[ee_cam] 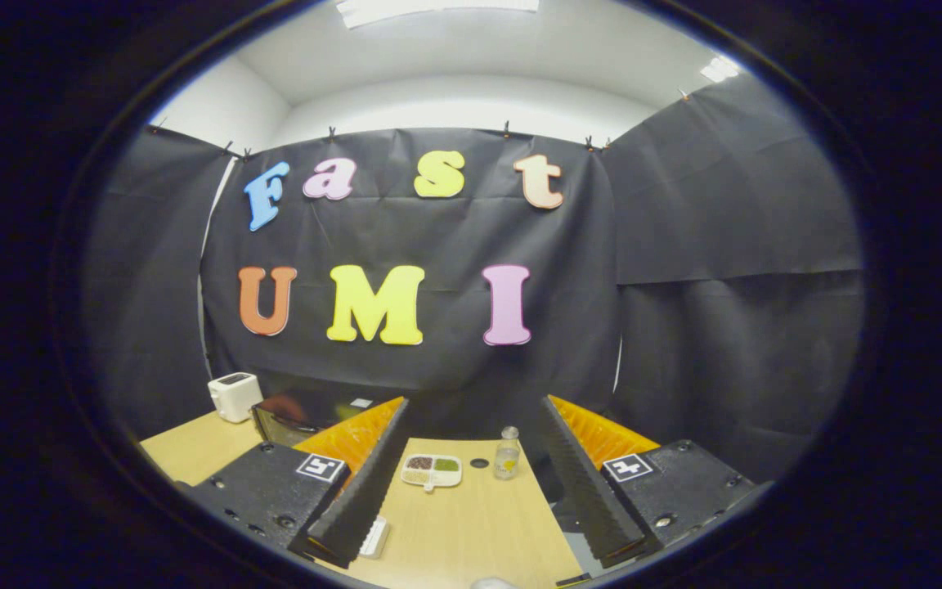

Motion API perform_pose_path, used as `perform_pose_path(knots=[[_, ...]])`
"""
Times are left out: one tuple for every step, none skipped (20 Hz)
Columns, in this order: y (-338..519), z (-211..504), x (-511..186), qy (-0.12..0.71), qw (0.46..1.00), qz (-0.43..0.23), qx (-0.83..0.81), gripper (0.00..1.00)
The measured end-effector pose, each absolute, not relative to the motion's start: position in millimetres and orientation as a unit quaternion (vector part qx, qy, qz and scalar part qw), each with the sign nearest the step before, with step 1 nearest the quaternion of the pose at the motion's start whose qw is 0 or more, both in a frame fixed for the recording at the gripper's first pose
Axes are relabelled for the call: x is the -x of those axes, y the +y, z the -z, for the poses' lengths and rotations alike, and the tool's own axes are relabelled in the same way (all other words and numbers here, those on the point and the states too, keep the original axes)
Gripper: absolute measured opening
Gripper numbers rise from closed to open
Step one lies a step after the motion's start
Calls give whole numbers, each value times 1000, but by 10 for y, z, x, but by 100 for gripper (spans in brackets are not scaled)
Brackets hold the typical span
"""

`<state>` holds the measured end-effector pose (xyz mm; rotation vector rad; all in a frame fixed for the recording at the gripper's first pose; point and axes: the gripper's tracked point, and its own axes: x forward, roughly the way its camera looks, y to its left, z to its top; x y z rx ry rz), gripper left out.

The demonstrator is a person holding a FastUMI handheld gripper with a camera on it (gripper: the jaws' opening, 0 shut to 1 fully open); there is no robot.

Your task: Open the toaster oven, put the food inside, and close the toaster oven door.

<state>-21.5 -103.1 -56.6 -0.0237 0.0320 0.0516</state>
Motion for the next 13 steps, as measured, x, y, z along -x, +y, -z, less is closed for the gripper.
perform_pose_path(knots=[[-1054,587,178,18,999,-25,10,100],[-1085,589,159,19,1000,-22,9,100],[-1100,598,162,19,1000,-21,7,100],[-1108,596,171,19,1000,-19,6,100],[-1112,593,181,18,1000,-18,4,99],[-1107,577,190,16,1000,-18,3,99],[-1102,584,181,17,1000,-16,2,99],[-1094,595,183,16,1000,-16,0,99],[-1093,602,190,18,1000,-14,-2,99],[-1079,606,192,18,1000,-15,-4,100],[-1066,611,185,20,1000,-14,-5,99],[-1058,602,187,20,1000,-13,-5,99],[-1054,600,184,20,1000,-12,-3,99]])
